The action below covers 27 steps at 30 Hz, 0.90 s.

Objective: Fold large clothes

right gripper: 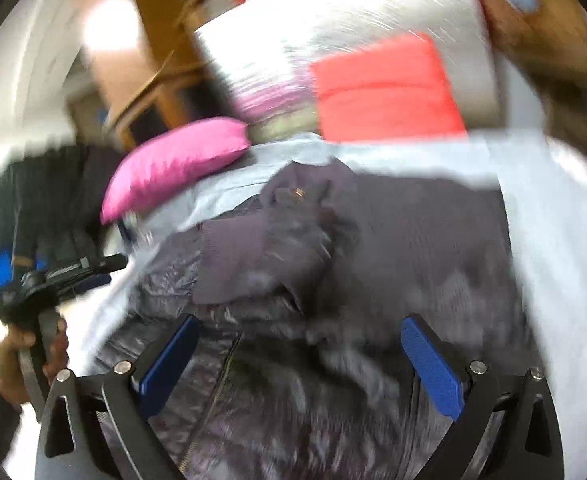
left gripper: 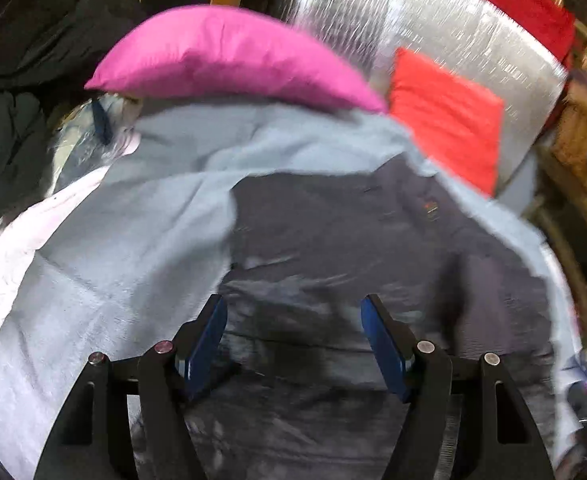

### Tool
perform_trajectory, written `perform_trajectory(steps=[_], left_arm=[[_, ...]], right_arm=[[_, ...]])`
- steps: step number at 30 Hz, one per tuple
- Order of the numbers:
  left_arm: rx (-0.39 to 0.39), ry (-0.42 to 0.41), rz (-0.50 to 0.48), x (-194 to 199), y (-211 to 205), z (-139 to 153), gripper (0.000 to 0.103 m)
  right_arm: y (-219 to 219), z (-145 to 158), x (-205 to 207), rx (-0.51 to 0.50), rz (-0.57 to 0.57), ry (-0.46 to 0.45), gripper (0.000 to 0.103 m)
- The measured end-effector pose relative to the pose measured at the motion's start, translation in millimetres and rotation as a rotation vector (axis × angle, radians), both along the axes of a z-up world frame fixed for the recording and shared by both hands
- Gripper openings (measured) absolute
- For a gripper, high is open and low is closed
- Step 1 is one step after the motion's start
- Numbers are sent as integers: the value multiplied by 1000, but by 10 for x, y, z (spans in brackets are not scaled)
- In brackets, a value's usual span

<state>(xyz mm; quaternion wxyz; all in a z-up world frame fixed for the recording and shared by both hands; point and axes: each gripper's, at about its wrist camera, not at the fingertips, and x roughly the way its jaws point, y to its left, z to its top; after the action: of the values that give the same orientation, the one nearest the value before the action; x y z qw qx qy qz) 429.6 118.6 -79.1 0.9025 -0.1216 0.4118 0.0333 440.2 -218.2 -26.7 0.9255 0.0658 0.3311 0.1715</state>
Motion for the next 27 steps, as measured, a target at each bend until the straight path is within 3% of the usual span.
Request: perform_trajectory(steps=[3, 6, 8, 10, 12, 15, 19, 22, 23, 24, 25, 27], left_arm=[[22, 37, -2, 91, 27, -215, 70], [44, 33, -12, 102, 27, -331, 70], [40, 24, -22, 95, 44, -384, 70], [35, 16, -24, 93, 65, -418, 72], [39, -2, -23, 63, 71, -469, 74], [37, -8, -2, 36, 92, -528, 82], [-15, -5, 11, 51, 168, -586, 86], [-25, -6, 18, 47, 188, -608, 87], [-28, -5, 20, 48, 192, -616, 87], [-29, -5, 22, 46, 191, -619, 87], [-28, -5, 23, 46, 189, -622, 88], [-23, -6, 25, 45, 175, -623, 88]], right_arm=[[509, 59, 201, -246, 96, -34, 102], [781, -160, 474, -465, 105, -1, 101], [859, -303, 634, -560, 107, 26, 84], [855, -370, 702, -565, 132, 83, 46], [853, -372, 687, -580, 132, 86, 39], [691, -230, 705, -492, 53, 68, 30], [88, -76, 701, -247, -170, 67, 30], [-502, -306, 706, 15, -336, 187, 32], [-672, -420, 700, 126, -352, 232, 37], [-767, -494, 689, 200, -355, 258, 62], [-865, -574, 657, 287, -352, 277, 74], [-926, -589, 596, 372, -318, 253, 77]])
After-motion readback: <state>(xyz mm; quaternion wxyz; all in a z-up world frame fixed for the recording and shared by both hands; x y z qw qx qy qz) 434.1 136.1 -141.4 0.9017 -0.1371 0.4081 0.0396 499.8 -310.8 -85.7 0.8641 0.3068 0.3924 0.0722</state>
